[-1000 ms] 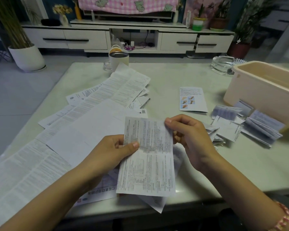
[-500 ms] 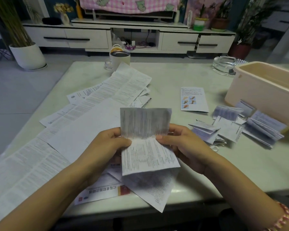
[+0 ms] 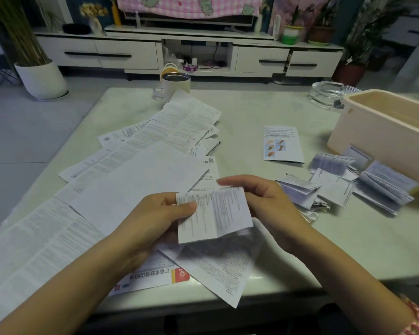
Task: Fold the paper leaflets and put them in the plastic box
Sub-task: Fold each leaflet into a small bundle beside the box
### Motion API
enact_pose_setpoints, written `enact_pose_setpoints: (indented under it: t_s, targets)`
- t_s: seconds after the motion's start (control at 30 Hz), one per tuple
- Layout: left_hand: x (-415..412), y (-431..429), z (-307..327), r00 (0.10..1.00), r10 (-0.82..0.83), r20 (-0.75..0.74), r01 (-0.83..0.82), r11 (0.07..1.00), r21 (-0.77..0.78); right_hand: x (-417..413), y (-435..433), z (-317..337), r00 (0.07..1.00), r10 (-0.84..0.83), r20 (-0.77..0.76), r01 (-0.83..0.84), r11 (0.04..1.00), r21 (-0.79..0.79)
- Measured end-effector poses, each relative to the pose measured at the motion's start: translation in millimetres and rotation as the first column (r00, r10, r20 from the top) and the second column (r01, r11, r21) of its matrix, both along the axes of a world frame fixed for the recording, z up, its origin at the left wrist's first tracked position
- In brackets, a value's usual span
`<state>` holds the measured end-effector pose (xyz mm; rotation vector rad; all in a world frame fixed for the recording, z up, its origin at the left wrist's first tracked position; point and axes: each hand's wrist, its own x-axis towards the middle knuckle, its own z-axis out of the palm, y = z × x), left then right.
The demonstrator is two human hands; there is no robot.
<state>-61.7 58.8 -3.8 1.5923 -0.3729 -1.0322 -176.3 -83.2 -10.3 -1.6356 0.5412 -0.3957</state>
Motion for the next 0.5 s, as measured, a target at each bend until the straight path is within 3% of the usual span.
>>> enact_pose_setpoints:
  t_s: [0.13,0.33,0.5]
  targets:
    - [3.6,1.2,-4.0,0.983,0.018,0.185,-0.022,1.000,0.016,0.1,-2.8,0.8,0.999,-0.027,-0.027,0.031,0.991,0.132]
    - [0.9,0.8,-7.6,0.948,-0.038,0.315,0.017,0.997,0.070,-2.3,-1.2,4.4,0.986,0.107,-0.130,-0.101,0.994,0.051]
    - [1.0,-0.4,-7.9,0.952,-0.047,0.303,0.038,0.999,0.033,-4.5,-3.9,2.9,0.982,0.087,-0.166,-0.090,0.996,-0.016]
